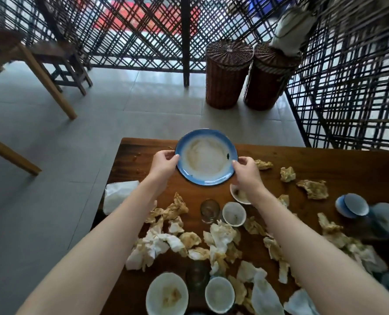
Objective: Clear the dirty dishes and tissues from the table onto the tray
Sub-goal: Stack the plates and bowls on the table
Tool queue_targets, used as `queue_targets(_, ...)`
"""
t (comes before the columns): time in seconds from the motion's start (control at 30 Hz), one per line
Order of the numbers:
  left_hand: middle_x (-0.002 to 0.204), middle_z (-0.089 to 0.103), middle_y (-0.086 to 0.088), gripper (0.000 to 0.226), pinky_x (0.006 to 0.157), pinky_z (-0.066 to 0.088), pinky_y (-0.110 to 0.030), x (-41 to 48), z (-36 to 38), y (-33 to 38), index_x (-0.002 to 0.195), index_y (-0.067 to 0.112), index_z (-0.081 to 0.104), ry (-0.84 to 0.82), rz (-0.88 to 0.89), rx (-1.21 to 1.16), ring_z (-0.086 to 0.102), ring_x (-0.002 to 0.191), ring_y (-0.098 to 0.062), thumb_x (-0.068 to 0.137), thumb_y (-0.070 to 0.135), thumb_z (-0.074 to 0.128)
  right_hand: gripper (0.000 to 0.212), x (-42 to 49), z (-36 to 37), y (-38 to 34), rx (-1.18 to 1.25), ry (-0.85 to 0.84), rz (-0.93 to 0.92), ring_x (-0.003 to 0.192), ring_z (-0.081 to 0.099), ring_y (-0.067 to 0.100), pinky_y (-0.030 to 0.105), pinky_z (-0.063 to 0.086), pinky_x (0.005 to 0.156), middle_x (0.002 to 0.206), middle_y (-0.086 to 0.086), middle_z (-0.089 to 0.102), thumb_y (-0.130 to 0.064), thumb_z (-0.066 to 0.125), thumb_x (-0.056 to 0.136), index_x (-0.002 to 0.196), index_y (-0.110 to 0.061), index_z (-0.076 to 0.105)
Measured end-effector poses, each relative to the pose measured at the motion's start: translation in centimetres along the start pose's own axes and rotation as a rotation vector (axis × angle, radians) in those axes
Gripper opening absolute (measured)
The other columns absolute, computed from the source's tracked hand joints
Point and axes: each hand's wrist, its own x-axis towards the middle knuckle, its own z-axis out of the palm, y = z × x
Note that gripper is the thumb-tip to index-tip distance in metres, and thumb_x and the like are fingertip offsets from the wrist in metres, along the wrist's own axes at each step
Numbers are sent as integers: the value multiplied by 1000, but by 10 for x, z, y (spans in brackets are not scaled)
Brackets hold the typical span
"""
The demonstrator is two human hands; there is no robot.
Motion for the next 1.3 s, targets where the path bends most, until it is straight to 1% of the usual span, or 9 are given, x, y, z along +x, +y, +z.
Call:
queue_targets(0.13, 124, 59, -16, 37, 98, 49, -46, -46, 18, 37, 130, 2, 50, -147, 52, 21, 57, 114, -29, 98, 19, 52, 20, -44, -59, -14, 129, 67, 29, 97, 64, 24, 40, 60, 67, 112, 10, 58, -24, 46, 99, 117, -16, 41)
queue_targets(0.23, 118, 61, -15, 34, 84, 56, -39, -97, 43, 55, 127, 3, 51, -262, 118, 28, 62, 106, -28, 97, 20, 52, 16, -91, -115, -5, 234, 139, 46, 85, 65, 19, 28, 55, 49, 105, 7, 59, -22, 46, 99, 113, -17, 42)
queue_targets(0.4, 108, 64, -13, 28, 57, 57, -26, -192, 115, 59, 121, 1, 55, -450, 150, 17, 62, 88, -22, 96, 15, 54, 15, -178, -210, 48, 314, 361, 68, 86, 67, 19, 28, 56, 56, 106, 11, 63, -18, 48, 98, 112, -13, 49)
queue_targets(0.53, 96, 64, -12, 26, 63, 56, -34, -279, 188, 48, 117, 3, 57, -604, 131, 66, 61, 76, -20, 95, 16, 56, 9, -256, -290, 113, 382, 485, 127, 96, 64, 27, 45, 58, 73, 108, 13, 63, -16, 48, 98, 105, -16, 53)
queue_targets(0.63, 98, 67, -16, 24, 71, 58, -41, -351, 249, 31, 114, 6, 60, -684, 125, 106, 63, 79, -24, 94, 19, 57, 13, -312, -359, 163, 412, 559, 144, 93, 64, 25, 36, 58, 55, 106, 7, 60, -19, 50, 98, 111, -16, 47)
queue_targets(0.73, 101, 66, -10, 21, 55, 56, -28, -424, 311, 21, 111, 7, 62, -752, 110, 91, 63, 85, -20, 94, 20, 59, 18, -359, -427, 206, 396, 655, 155, 93, 62, 24, 39, 58, 62, 105, 5, 58, -18, 52, 96, 112, -15, 45)
queue_targets(0.9, 81, 61, -4, 9, 46, 52, -21, -556, 406, 12, 102, 12, 60, -852, 147, 124, 58, 66, -11, 96, 13, 55, 21, -441, -545, 268, 330, 826, 145, 97, 61, 33, 37, 48, 76, 99, 15, 64, -12, 58, 92, 104, 5, 56)
queue_targets(1.1, 96, 61, -14, 23, 65, 55, -35, -658, 493, 16, 115, 3, 61, -947, 219, 198, 59, 85, -22, 97, 14, 53, 13, -504, -645, 309, 455, 907, 164, 100, 62, 39, 56, 48, 90, 103, 22, 65, -4, 51, 94, 104, 3, 57)
queue_targets(1.3, 95, 64, -11, 22, 56, 56, -26, -712, 563, 20, 113, 4, 65, -1002, 252, 217, 63, 79, -19, 96, 14, 54, 28, -528, -712, 345, 495, 964, 193, 102, 62, 39, 58, 48, 90, 111, 25, 63, -10, 51, 95, 117, 6, 52)
